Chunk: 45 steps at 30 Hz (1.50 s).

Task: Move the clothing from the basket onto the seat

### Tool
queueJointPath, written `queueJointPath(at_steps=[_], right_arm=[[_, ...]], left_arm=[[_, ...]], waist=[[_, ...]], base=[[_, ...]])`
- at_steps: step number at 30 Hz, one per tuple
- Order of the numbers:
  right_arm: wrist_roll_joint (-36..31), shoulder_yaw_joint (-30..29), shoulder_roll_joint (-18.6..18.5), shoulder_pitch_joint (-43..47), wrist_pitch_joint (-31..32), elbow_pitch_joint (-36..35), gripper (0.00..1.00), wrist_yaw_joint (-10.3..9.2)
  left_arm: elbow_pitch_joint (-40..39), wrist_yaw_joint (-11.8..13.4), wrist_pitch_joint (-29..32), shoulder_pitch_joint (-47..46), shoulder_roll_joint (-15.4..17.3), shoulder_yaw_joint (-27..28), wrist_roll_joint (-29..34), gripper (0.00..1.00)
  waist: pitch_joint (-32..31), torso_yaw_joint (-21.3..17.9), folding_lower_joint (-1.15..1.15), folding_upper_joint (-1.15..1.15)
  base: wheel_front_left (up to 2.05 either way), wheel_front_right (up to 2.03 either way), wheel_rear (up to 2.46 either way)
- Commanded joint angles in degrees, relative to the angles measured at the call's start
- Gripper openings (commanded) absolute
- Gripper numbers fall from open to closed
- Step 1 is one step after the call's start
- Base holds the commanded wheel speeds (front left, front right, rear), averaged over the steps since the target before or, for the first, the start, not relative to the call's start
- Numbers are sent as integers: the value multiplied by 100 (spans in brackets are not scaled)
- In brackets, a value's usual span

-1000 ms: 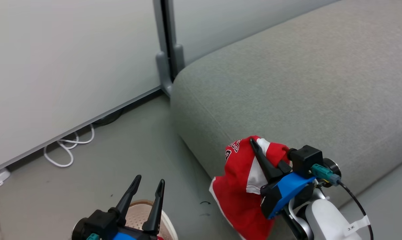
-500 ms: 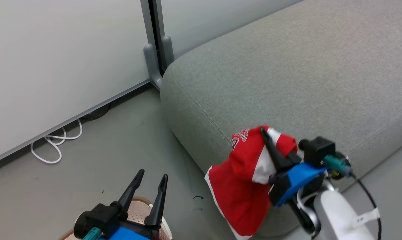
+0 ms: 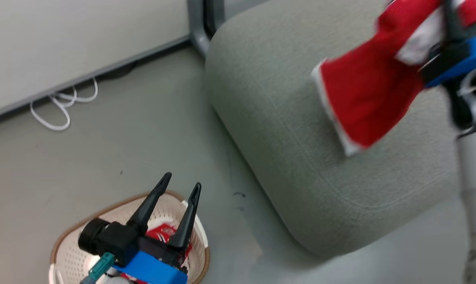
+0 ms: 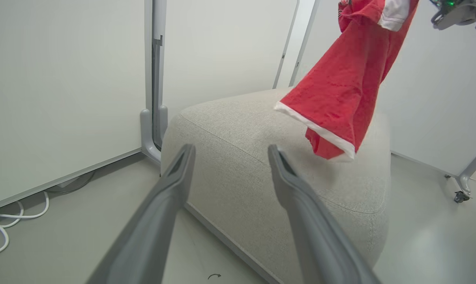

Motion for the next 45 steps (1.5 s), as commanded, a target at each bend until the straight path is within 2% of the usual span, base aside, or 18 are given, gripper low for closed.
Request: queueJointPath(at_steps=[1, 4, 8, 14, 17, 22, 23, 24, 25, 29, 39, 45], right_arm=[[-73, -98, -201, -351, -87, 78, 0, 3], [-221, -535, -636, -890, -232, 245, 0, 3], [-465, -1128, -953, -1437, -376, 397, 0, 3], [-826, -2016, -1131, -1572, -362, 838, 0, 3], [-1070, -2429, -1087, -1397, -382, 1139, 0, 3], [-1648, -2615, -1127, -1140, -231, 1501, 0, 2], [-1782, -2686, -1128, -1096, -217, 1588, 15, 2], [-1867, -2792, -1106, -1048, -184, 1671, 76, 2], [-1956, -2884, -1042, -988, -117, 1771, 100, 2], [-2271, -3070, -953, -865, -122, 1944, 100, 2], [-2560, -2775, -883, -323, -164, 2414, 100, 2], [-2522, -2753, -566, 303, -468, 2387, 100, 2]], left_arm=[[-78, -12, -15, -162, 90, -16, 31, 100], [-259, -12, -14, -351, 226, -146, 80, 100], [-528, -12, -15, -545, 382, -205, 133, 100], [-914, -12, -15, -850, 481, -274, 233, 100], [-1051, -12, -14, -934, 461, -203, 256, 100], [-1102, -12, -15, -956, 464, -187, 254, 100], [-1084, -12, -15, -954, 433, -166, 210, 100], [-1063, -13, -15, -962, 404, -142, 176, 100], [-1037, -13, -15, -976, 392, -147, 164, 100], [-922, -12, -15, -978, 321, -180, 77, 100], [-262, -12, -15, -699, -7, -214, -228, 100], [99, -12, -15, -357, -309, -71, -321, 100]], waist=[[654, 455, 0, 0], [1099, 686, 0, 0], [1625, 923, 0, 0], [2252, 1254, 0, 0], [2434, 1347, 0, 0], [2521, 1405, 0, 0], [2525, 1426, 0, 0], [2521, 1446, 0, 0], [2496, 1465, 0, 0], [2267, 1528, 0, 0], [1090, 1673, 0, 0], [208, 1761, 0, 0]], base=[[0, 0, 0], [0, 0, 0], [0, 0, 0], [0, 0, 0], [0, 0, 0], [0, 0, 0], [0, 0, 0], [0, 0, 0], [0, 0, 0], [0, 0, 0], [0, 0, 0], [0, 0, 0]])
